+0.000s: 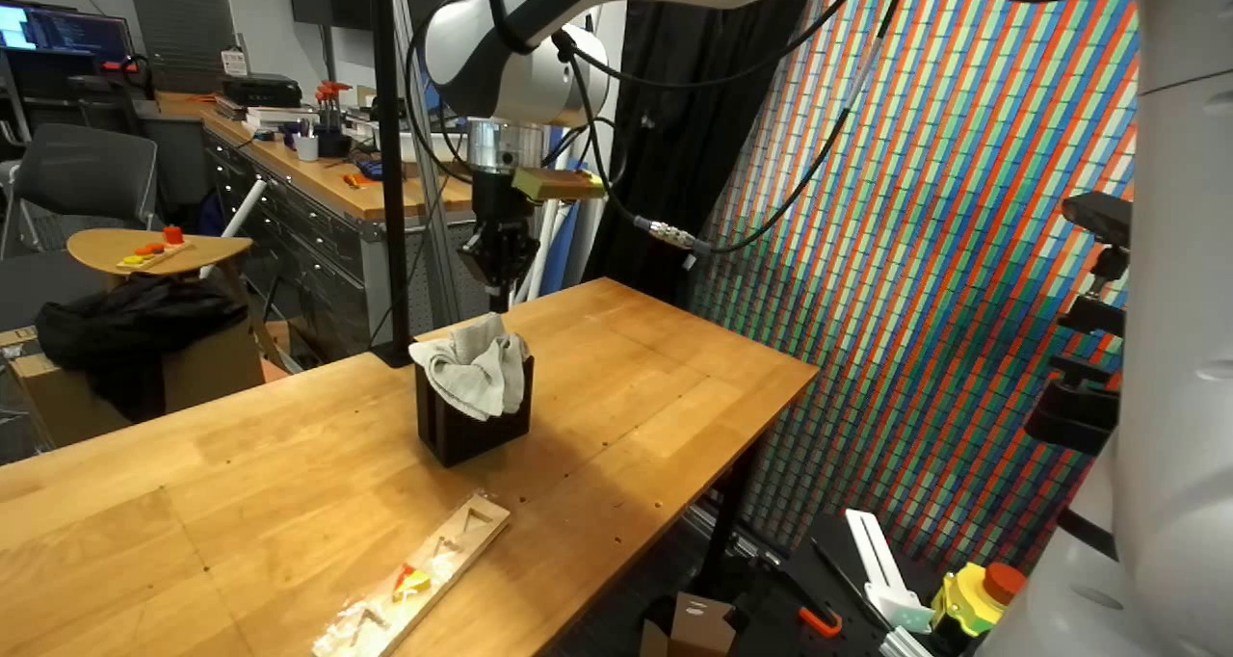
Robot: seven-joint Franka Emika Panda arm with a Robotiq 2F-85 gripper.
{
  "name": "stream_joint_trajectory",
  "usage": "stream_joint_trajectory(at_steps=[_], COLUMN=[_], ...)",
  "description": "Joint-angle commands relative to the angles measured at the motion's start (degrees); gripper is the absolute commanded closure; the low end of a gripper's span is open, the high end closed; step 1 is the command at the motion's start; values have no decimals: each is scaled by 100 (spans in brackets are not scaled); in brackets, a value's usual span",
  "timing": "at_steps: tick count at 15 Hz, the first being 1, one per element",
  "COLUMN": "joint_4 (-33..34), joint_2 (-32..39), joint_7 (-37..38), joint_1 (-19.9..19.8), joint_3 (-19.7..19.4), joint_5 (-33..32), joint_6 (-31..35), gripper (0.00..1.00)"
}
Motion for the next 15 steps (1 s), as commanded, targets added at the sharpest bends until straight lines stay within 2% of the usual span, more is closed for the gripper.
stream_joint_trajectory(at_steps=[1,8,15], joint_4=[-862,-1735,-1935], joint_2=[-628,-808,-641], joint_7=[29,25,-40], joint_1=[-5,13,25], joint_3=[-65,-56,7], joint_5=[2,110,150], joint_6=[330,1018,1413], gripper=[100,100,100])
